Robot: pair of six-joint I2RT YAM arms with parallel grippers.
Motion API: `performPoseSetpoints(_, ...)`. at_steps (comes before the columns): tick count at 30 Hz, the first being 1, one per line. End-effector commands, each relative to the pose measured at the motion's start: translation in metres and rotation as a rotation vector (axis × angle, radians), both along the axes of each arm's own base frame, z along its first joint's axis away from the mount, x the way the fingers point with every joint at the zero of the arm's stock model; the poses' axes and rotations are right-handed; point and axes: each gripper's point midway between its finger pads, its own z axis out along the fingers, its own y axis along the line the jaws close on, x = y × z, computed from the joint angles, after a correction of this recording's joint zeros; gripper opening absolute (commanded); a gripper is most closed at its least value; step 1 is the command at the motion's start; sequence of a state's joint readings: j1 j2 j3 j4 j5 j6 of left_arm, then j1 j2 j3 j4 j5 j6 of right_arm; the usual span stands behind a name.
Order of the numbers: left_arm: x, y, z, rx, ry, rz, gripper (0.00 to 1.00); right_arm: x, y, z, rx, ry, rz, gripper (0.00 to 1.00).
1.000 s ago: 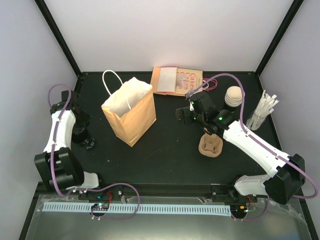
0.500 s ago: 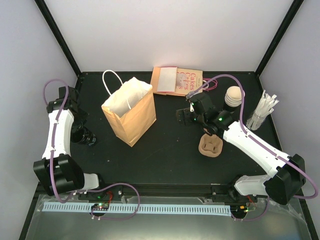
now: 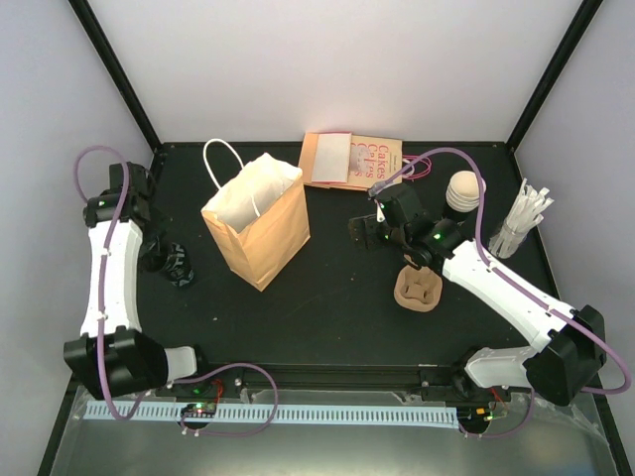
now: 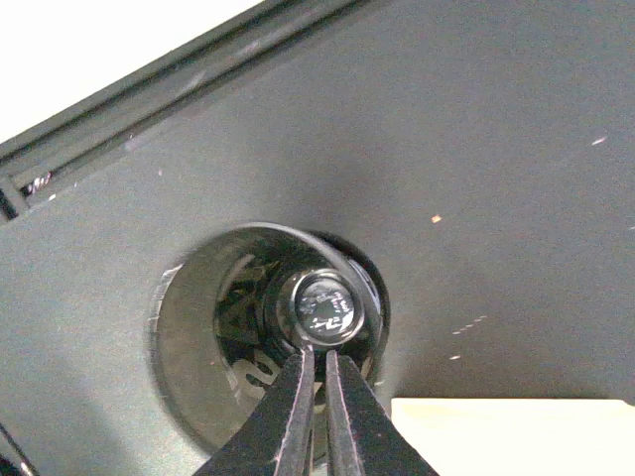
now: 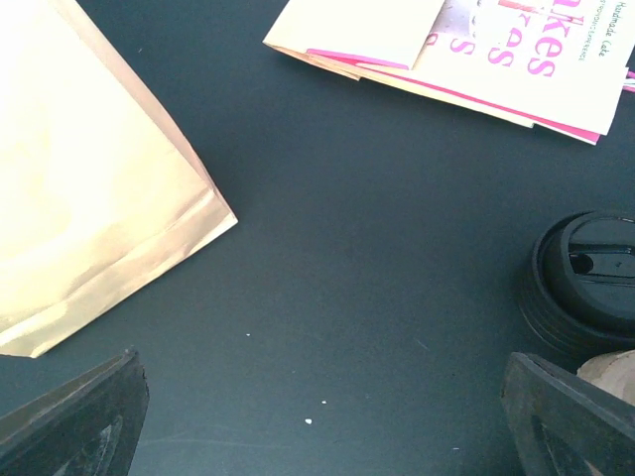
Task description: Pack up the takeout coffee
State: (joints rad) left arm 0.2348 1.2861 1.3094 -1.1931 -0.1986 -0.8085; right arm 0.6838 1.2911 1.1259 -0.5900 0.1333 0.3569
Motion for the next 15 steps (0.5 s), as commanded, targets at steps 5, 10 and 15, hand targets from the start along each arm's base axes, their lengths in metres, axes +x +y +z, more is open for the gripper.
performPoseSetpoints(5,-0.01,-0.014,0.07,0.015,-0.179,-0.073,0.06,0.005,0.002,0.016,0.03,-0.034,-0.006,1.0)
performPoseSetpoints(10,-0.025,-0.022,0.089,0.029,-0.242,-0.12,0.07,0.005,0.001,0.021,0.031,-0.043,-0.009,1.0)
performPoseSetpoints(15,-0.028,-0.024,0.083,0.043,-0.266,-0.142,0.09,0.005,0.003,0.019,0.042,-0.039,-0.001,1.0)
